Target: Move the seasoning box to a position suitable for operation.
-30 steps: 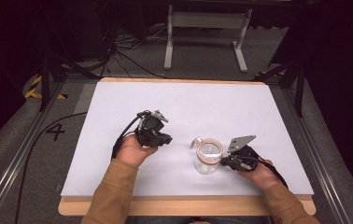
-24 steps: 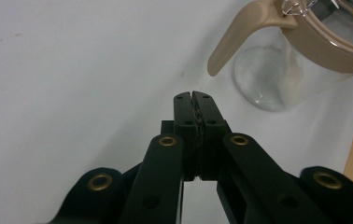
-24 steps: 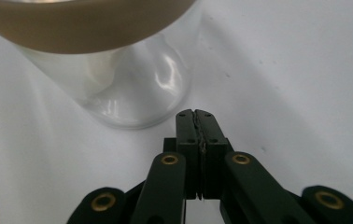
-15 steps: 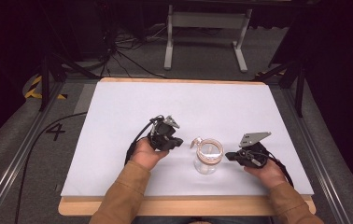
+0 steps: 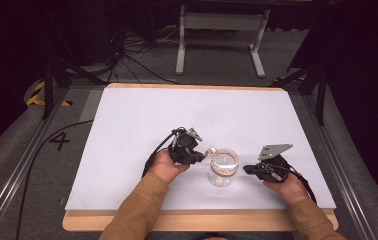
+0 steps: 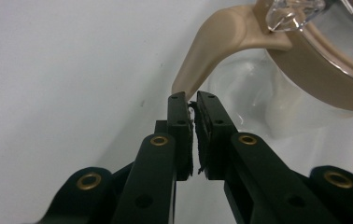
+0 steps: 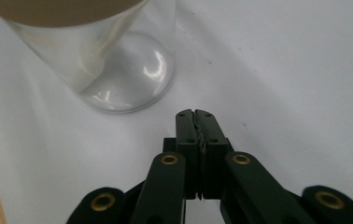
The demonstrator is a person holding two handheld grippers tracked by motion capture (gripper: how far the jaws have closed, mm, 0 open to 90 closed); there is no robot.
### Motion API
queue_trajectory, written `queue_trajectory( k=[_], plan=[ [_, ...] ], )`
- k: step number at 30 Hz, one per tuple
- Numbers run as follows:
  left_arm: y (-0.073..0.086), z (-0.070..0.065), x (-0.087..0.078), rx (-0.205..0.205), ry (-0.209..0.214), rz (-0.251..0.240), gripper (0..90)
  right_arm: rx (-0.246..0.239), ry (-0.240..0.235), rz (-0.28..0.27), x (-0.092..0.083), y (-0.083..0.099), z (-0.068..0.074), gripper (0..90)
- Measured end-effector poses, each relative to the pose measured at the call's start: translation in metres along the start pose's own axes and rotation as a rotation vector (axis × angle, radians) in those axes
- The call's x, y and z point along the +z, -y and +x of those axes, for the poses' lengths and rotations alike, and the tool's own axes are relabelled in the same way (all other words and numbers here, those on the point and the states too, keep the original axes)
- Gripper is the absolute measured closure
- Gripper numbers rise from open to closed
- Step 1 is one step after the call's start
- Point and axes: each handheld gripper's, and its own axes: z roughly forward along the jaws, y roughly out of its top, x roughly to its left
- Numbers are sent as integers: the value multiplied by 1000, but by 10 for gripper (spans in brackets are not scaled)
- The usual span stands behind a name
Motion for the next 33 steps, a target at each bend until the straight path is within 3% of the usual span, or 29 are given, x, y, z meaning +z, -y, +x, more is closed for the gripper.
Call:
queue_trajectory(
  k=[10,18,22,26,33],
  plan=[
    [-6,-1,5,46,-25,-1,859,-34,-3,8,3,-4,16,892],
    [-19,4,16,79,-30,-9,862,-5,21,14,-6,8,18,892],
    [-28,5,24,115,-33,-19,860,21,41,9,-15,18,19,891],
    [-39,10,35,130,-3,-45,856,51,65,8,-25,30,19,891],
    [-42,12,41,147,12,-65,853,71,82,6,-30,37,20,891]
  ],
)
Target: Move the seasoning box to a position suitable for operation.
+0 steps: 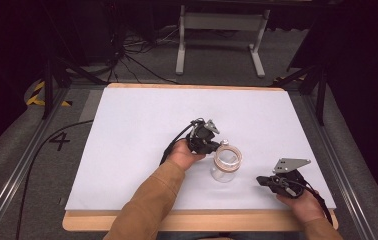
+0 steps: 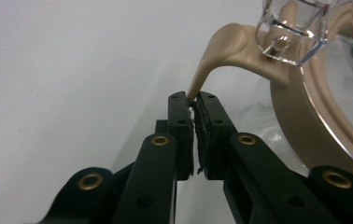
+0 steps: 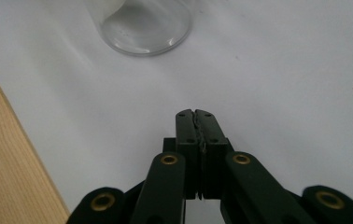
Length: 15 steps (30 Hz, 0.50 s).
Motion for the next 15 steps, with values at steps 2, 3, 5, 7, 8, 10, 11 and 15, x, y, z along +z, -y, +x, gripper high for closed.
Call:
queue_trajectory(
  k=[2,3,5,7,8,10,11,15],
  plan=[
    [2,2,-5,-33,8,17,844,0,-5,-2,1,-2,0,891],
    [3,4,-7,-61,13,21,842,-6,-5,-2,2,-3,0,891],
    [5,7,-14,-107,10,51,855,-13,-7,-3,4,-6,1,891],
    [6,8,-19,-131,11,50,866,-13,-6,-11,5,-9,1,891],
    [7,10,-25,-171,16,36,866,-13,-6,-11,5,-9,1,891],
    [6,10,-35,-200,8,-8,877,-22,-7,-20,6,-12,0,891],
    [5,8,-41,-229,8,-36,877,-19,-11,-25,7,-15,0,891],
    [-3,-5,-55,-211,-10,-93,877,-27,-17,-34,10,-20,0,891]
  ],
)
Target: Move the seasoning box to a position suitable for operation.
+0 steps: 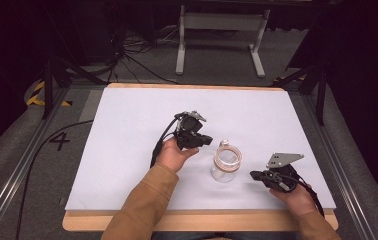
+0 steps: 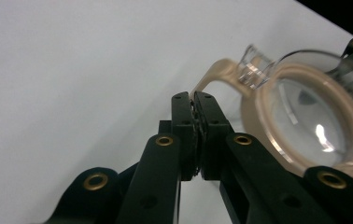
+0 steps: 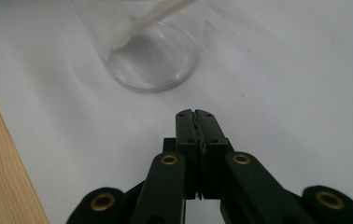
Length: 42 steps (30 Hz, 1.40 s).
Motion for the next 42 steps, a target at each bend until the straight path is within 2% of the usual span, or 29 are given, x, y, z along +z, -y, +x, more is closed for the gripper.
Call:
queue_trajectory(
  k=[2,4,5,6,7,8,9,10,11,13,18,29,35,42],
  plan=[
    [-2,-8,-3,55,3,-17,855,-4,-3,-3,1,-2,1,891],
    [-3,-15,-7,88,42,-70,768,-8,-6,-6,2,-4,2,891],
    [-3,-17,-8,100,66,-77,777,-12,-8,-5,2,-4,2,891],
    [-4,-20,-9,115,60,-88,807,-11,-9,-6,3,-5,3,891],
    [-4,-20,-9,115,60,-88,836,-11,-9,-6,3,-5,3,891],
    [-5,-24,-8,115,46,-110,836,-11,-8,-9,3,-5,4,891],
    [-6,-25,-7,114,35,-116,896,-12,-9,-18,3,-7,6,891],
    [-6,-25,-7,114,35,-116,897,-12,-9,-18,3,-7,6,891],
    [-6,-26,-4,103,22,-130,897,-15,-7,-26,2,-7,7,892],
    [-6,-25,1,79,27,-147,898,-22,0,-43,1,-10,11,893],
    [-5,-23,11,96,41,-192,898,-20,3,-85,-4,-14,17,893],
    [-3,-19,18,90,50,-204,892,-15,-31,-136,-11,-18,25,893],
    [-2,-19,19,84,59,-213,894,-23,-91,-180,-14,-32,37,894],
    [-1,-17,20,75,69,-225,894,-22,-117,-191,-14,-36,40,894]
  ],
)
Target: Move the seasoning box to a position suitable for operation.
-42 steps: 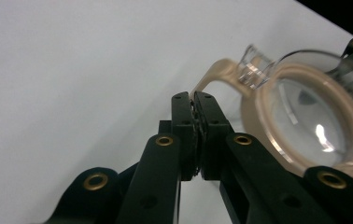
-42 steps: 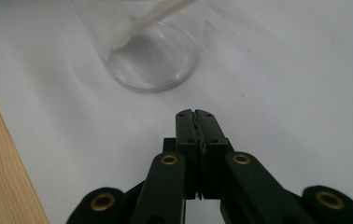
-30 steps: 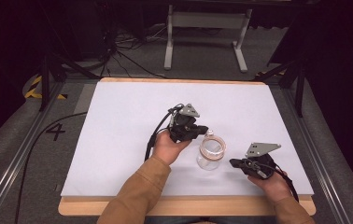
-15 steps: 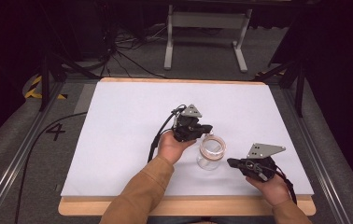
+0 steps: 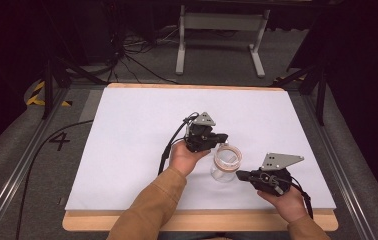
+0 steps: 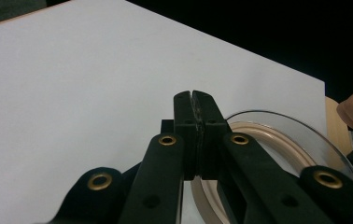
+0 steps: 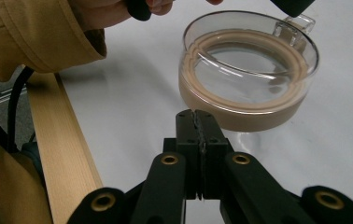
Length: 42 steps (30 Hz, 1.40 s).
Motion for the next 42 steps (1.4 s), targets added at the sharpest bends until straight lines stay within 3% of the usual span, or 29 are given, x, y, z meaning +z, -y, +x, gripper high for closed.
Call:
queue_trajectory(
  k=[21,42],
  plan=[
    [3,5,1,-37,19,-27,895,-12,-15,-7,5,-5,3,894],
    [3,6,2,-70,25,-20,895,-7,-8,-22,5,-7,3,894]
  ],
)
